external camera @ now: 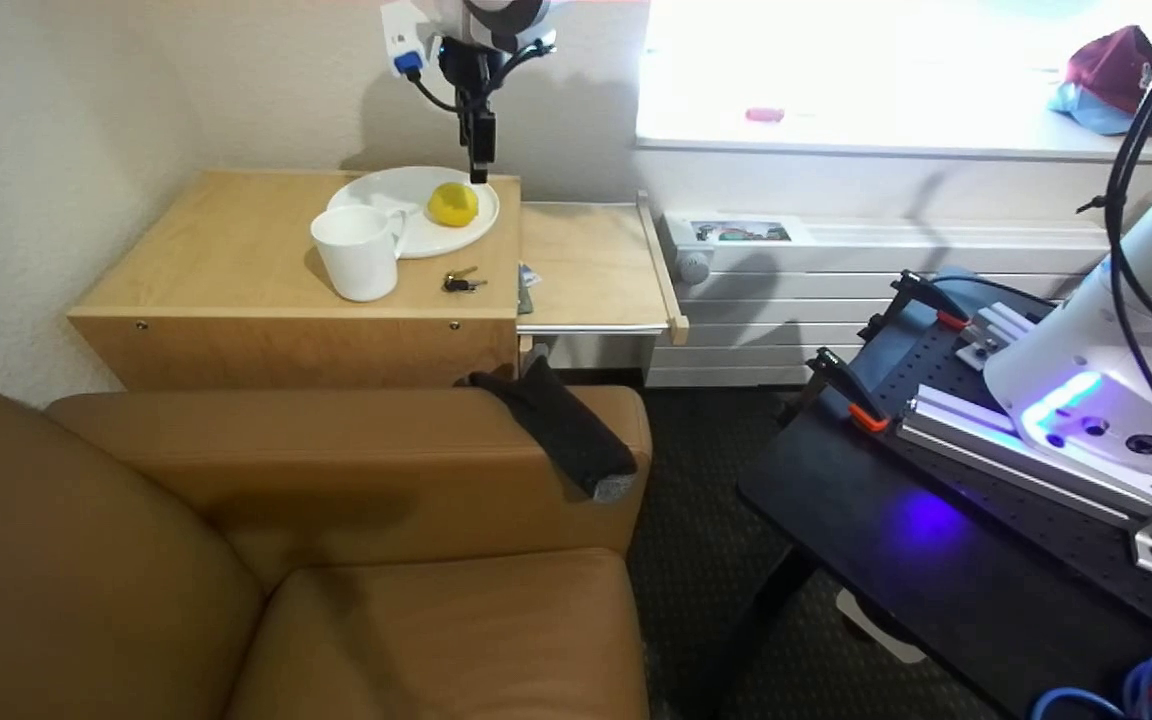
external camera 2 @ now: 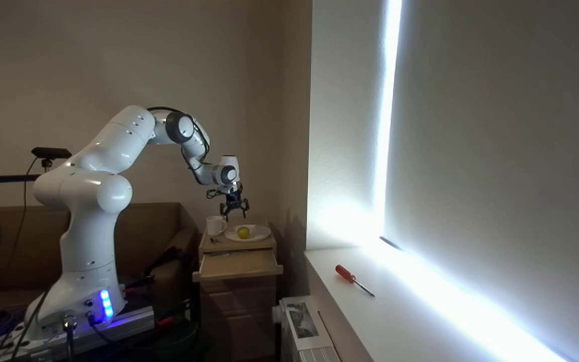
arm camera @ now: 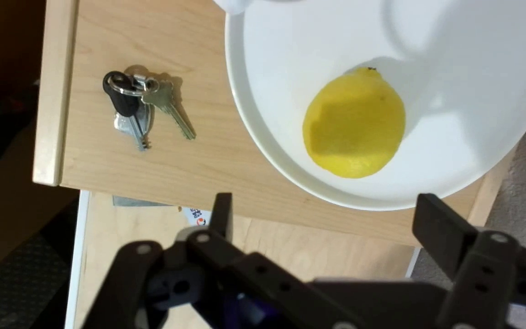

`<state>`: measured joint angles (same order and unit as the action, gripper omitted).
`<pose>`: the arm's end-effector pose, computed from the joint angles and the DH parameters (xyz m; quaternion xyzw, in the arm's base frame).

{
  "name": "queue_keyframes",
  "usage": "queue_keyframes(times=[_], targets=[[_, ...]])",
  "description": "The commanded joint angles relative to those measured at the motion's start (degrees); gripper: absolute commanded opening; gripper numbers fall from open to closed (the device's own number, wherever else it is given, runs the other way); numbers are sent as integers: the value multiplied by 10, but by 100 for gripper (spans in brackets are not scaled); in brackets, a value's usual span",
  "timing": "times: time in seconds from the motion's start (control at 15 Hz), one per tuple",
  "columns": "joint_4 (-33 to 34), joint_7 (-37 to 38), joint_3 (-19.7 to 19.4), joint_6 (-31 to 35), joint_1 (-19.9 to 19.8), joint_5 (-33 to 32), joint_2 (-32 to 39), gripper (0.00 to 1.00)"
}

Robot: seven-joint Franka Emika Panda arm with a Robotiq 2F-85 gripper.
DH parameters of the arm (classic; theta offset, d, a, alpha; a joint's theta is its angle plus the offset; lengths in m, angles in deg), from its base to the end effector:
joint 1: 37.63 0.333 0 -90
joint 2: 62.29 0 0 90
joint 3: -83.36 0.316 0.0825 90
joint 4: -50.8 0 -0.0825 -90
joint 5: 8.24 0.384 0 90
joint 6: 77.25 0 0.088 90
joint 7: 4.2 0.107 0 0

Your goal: Move the lemon from the plate to the pullout table

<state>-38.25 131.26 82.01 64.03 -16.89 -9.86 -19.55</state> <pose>0.6790 0.2420 0.2238 -0.5394 0.8378 -0.0350 0.0770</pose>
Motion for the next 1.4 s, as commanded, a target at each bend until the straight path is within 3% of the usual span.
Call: queue_keyframes(times=[0.0,0.27,0.6,0.67,0.93,1.13,1.2,1.33], targets=[[11,11,-7,-8,4,-3,11,100],[70,108,-23,-23,9,10,69,100],[144,152,-10,-9,-2,38,131,100],[161,137,-42,-8,20,74,144,100],[212,138,-101,-15,53,140,187,100],[242,138,-117,-43,59,168,210,100],[251,138,-112,-56,56,173,216,81],[268,138,-111,-75,54,186,224,67]])
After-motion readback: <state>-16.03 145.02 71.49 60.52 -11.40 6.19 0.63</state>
